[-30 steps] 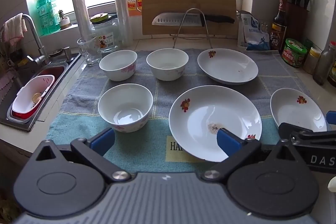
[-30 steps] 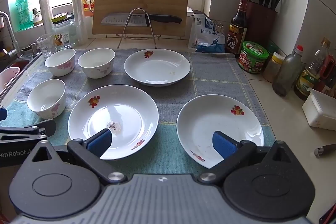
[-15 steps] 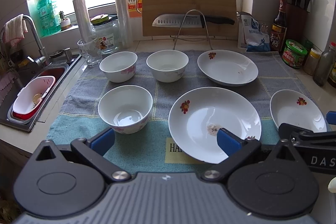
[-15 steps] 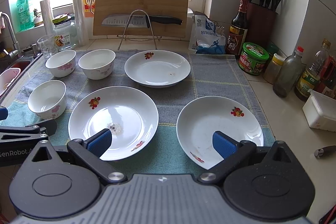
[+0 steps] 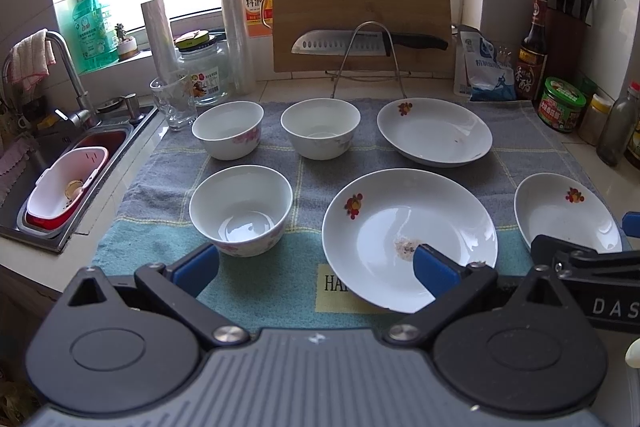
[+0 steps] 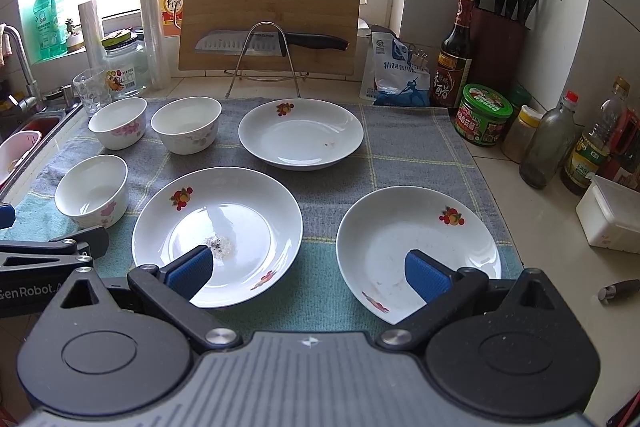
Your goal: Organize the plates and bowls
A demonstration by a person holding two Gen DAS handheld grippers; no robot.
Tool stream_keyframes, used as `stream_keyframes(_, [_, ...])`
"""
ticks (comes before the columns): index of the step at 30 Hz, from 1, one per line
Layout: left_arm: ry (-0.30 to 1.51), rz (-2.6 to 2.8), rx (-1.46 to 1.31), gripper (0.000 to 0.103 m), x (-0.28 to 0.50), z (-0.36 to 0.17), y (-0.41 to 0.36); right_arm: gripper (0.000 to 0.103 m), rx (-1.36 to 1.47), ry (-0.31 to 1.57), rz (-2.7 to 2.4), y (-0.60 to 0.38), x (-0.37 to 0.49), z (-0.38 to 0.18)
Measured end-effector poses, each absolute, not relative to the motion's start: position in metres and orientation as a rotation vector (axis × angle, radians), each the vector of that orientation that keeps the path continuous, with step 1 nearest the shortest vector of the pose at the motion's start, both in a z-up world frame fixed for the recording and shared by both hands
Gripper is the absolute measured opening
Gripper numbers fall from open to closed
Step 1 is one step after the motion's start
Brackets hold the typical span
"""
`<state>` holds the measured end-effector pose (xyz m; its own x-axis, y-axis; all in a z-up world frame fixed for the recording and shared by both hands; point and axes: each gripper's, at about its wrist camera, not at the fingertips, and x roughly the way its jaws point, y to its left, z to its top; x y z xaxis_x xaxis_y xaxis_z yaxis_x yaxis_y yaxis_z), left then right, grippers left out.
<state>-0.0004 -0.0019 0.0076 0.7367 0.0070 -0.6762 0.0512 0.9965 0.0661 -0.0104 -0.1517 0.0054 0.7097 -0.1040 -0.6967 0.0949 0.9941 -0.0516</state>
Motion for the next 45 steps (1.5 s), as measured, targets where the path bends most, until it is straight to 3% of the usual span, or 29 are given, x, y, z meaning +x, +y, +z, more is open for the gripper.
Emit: stream_keyframes(45, [0.741, -0.010, 0.096, 0.102, 0.0028, 0.0106, -0.0037, 0.103, -0.013, 0.760, -0.091, -0.1532, -0.0076, 0.0076])
